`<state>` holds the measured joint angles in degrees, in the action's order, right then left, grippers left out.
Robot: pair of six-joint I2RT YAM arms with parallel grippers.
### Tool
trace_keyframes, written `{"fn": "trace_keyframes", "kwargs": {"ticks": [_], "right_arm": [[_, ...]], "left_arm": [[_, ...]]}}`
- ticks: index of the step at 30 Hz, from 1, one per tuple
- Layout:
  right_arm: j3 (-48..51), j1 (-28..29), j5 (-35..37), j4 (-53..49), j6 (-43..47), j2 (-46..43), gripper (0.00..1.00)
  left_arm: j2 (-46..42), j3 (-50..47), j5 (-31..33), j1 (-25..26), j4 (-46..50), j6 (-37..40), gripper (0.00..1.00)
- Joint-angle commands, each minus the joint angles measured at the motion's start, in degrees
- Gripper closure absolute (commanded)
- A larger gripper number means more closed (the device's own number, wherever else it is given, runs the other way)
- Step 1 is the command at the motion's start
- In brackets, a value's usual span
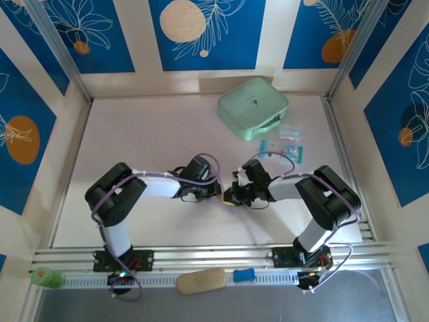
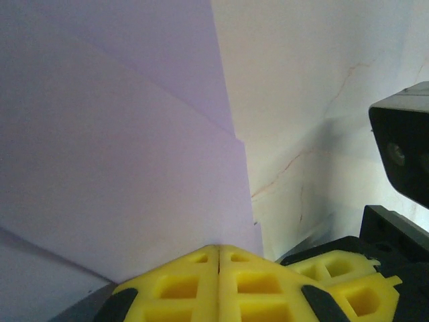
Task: Fold a paper plane with a square sheet of paper (pick it up from the middle)
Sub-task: Fourth fold the wing at the center of the table.
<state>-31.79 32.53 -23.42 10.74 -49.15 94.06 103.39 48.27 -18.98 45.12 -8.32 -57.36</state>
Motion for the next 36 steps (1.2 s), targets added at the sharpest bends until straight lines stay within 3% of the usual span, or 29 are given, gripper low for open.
{"fn": "trace_keyframes", "kwargs": {"ticks": [1, 8, 15, 36], "right_arm": [[1.7, -0.3, 1.4, -6.2, 0.3, 0.4, 1.00], [0.2, -0.2, 0.3, -6.5, 1.8, -3.0, 1.00], [0.3, 0.0, 4.5, -12.5, 3.2, -0.5, 1.00], [1.5, 0.5, 6.0, -14.6, 3.5, 1.6, 1.00]], "left_arm": [[2.4, -1.1, 2.8, -0.3, 4.4, -0.4, 1.00], [2.4, -1.5, 2.3, -0.3, 4.3, 0.1, 1.00], [1.9, -1.5, 1.9, -0.7, 3.0, 0.4, 1.00], [1.6, -1.3, -0.7, -8.7, 0.0, 3.4, 1.00]]}}
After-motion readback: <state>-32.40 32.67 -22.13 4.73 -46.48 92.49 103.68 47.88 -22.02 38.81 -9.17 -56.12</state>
